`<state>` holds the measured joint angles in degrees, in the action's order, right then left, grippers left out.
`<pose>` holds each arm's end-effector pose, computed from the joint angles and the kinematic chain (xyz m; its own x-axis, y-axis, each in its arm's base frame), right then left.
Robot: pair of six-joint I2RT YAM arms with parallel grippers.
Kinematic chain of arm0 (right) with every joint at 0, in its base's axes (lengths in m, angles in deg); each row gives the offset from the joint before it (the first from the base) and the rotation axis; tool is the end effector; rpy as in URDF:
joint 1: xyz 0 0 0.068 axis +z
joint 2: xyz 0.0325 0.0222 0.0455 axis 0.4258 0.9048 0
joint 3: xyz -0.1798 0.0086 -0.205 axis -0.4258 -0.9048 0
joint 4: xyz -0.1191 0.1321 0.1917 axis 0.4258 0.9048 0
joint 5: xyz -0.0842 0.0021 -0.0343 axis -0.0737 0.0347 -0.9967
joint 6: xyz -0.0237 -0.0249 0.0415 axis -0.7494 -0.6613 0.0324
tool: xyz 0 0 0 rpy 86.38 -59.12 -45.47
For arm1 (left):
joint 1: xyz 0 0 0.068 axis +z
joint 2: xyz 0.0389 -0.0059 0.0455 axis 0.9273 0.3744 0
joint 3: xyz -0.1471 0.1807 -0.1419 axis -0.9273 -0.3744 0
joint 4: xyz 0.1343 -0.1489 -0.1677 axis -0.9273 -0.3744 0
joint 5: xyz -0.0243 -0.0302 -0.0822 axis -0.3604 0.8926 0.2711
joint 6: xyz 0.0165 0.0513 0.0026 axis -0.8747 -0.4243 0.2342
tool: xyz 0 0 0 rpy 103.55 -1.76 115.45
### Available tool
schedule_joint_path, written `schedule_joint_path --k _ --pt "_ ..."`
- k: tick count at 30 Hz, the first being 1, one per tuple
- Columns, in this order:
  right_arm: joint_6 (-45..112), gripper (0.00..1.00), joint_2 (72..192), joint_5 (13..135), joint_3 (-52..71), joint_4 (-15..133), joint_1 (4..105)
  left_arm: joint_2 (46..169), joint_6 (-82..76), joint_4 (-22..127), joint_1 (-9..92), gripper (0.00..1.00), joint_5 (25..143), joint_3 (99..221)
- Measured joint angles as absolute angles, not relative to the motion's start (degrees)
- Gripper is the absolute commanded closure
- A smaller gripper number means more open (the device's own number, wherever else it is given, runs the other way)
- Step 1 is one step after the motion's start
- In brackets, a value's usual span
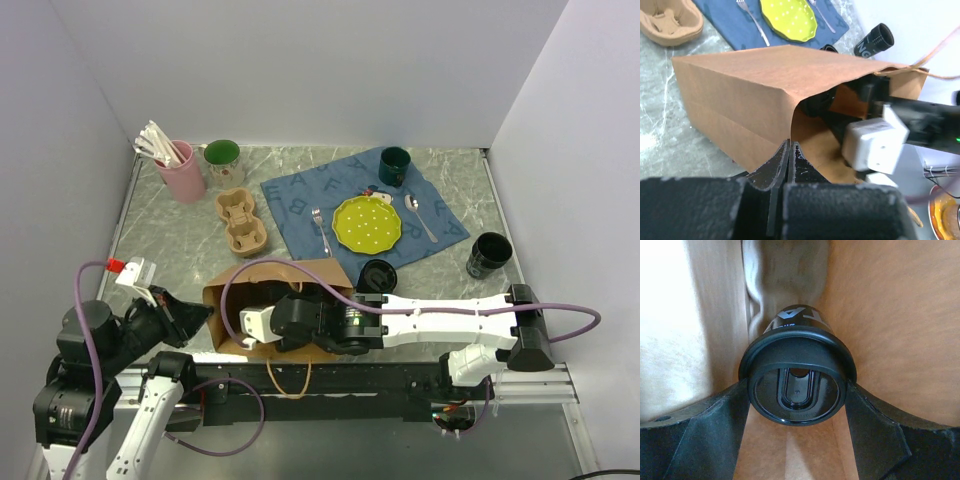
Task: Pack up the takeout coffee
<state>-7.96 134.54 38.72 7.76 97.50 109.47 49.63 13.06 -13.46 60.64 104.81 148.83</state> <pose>0.0476 0.3083 0.3129 0.4190 -0.8412 -0.3417 -0.7425 -0.1008 -0.6622 -0.0003 -0.0173 0.3679 -0.5601 -0.3344 -0.7579 0.3431 0.7391 -0.5796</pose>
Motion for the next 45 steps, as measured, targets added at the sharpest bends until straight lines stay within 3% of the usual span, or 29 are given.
schedule_joint_path --k 19,45 --pt "-9.0 0.58 133.2 35.9 -1.7 91.5 107.0 44.9 14.0 -14.3 60.6 0.99 107.4 145.7" --pt "-9.1 0.59 133.8 38.8 -3.8 88.8 104.1 43.5 14.4 -13.9 60.6 0.99 110.6 145.4"
